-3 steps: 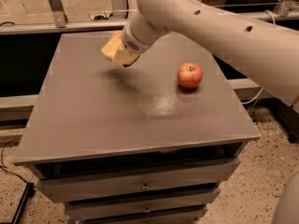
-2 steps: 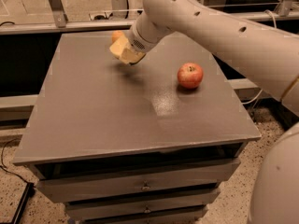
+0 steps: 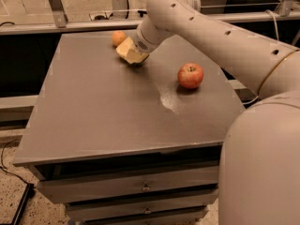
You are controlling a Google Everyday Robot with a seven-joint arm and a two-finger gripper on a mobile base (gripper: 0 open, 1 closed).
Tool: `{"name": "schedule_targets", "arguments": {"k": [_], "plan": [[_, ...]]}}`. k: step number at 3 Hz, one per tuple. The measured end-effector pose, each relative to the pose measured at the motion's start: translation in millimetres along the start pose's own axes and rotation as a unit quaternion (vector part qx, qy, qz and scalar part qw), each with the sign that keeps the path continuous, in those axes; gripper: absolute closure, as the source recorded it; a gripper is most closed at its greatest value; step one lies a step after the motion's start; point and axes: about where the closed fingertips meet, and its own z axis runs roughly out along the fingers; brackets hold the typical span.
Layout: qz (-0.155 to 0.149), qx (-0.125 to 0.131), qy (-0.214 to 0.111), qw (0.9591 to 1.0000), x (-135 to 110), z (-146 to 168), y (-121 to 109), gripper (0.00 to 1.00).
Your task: Move sponge near orange
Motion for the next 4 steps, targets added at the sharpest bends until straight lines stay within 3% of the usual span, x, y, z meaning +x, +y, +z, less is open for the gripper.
{"name": "schedule_targets", "arguments": {"k": [2, 3, 4], "plan": [[-0.002, 0.01, 0.002, 0.9999, -1.8, 10.5, -24.3, 1.0], [-0.001, 0.003, 0.006, 1.0, -0.7, 17.0, -27.3, 0.84], [0.0, 0.0, 0.008, 1.0, -0.3, 20.7, -30.2, 0.61]]}}
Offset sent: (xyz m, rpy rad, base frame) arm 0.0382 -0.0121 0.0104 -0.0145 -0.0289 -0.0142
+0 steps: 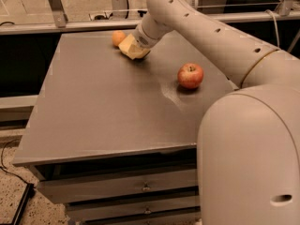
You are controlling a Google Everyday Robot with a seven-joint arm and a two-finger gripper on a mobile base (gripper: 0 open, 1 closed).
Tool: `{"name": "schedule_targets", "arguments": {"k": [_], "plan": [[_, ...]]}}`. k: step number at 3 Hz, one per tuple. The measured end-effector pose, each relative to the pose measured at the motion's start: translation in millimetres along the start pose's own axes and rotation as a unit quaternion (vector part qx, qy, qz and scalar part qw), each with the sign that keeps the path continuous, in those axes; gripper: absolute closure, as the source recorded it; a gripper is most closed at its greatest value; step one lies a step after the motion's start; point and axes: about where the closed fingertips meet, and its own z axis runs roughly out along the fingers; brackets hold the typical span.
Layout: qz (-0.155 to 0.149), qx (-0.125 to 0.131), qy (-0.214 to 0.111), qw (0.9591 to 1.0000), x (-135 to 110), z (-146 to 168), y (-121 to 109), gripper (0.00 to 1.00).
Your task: Move sponge near orange
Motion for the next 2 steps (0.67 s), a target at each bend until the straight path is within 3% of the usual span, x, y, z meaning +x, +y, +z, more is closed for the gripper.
{"name": "schedule_targets", "arguments": {"k": [2], "plan": [[-0.003, -0.004, 0.002, 1.0, -1.2, 1.0, -3.6, 0.13]]}}
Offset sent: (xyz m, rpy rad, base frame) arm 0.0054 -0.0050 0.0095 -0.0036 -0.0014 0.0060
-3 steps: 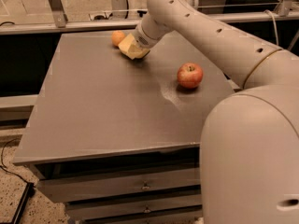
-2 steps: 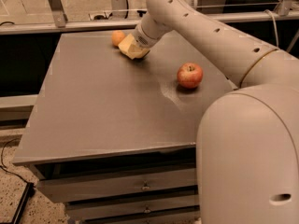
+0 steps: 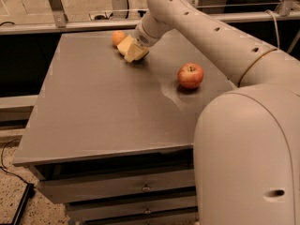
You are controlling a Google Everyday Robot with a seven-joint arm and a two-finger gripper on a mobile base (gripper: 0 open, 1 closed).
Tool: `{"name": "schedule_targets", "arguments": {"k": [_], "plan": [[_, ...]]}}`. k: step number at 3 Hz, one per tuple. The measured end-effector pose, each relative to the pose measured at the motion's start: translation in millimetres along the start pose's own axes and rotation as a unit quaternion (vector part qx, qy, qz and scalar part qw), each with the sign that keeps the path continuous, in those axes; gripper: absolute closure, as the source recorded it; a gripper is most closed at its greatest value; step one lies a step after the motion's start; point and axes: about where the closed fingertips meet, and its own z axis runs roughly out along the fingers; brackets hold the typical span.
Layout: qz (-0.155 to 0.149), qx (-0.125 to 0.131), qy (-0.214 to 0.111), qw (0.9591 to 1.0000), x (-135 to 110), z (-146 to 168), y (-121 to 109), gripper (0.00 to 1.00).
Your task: Move sponge near orange
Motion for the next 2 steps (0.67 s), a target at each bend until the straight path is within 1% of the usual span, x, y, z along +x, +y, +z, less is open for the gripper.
{"name": "schedule_targets", "arguments": {"k": [1, 2], "plan": [[-0.003, -0.001, -0.001, 1.0, -2.2, -2.1, -2.2, 0.0], [-0.003, -0.001, -0.001, 1.0, -2.2, -2.1, -2.2, 0.0]]}}
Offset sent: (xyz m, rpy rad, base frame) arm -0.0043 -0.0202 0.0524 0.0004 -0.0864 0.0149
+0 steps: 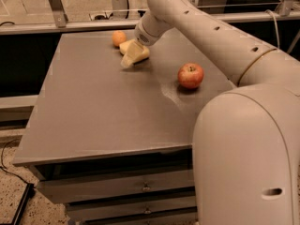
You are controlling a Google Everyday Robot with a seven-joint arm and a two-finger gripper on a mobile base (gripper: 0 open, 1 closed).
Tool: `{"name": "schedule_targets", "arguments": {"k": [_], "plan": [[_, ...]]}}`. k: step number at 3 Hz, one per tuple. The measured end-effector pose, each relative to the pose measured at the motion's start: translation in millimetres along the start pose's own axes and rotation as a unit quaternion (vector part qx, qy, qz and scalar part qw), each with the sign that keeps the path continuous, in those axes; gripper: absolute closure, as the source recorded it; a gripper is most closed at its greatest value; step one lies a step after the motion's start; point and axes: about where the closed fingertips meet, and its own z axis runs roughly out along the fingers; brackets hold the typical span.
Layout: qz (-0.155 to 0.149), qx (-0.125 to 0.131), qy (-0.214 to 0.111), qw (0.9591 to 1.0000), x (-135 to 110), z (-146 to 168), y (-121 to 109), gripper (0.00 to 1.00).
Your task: Move sponge near orange
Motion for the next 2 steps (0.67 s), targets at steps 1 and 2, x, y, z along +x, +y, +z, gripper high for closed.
{"name": "schedule_targets", "arguments": {"k": [1, 2], "plan": [[0.004, 0.001, -0.041, 0.9991, 2.0, -33.8, -11.4, 0.0], [0.005, 0.009, -0.119, 0.9928, 3.3, -93.0, -34.9, 0.0]]}}
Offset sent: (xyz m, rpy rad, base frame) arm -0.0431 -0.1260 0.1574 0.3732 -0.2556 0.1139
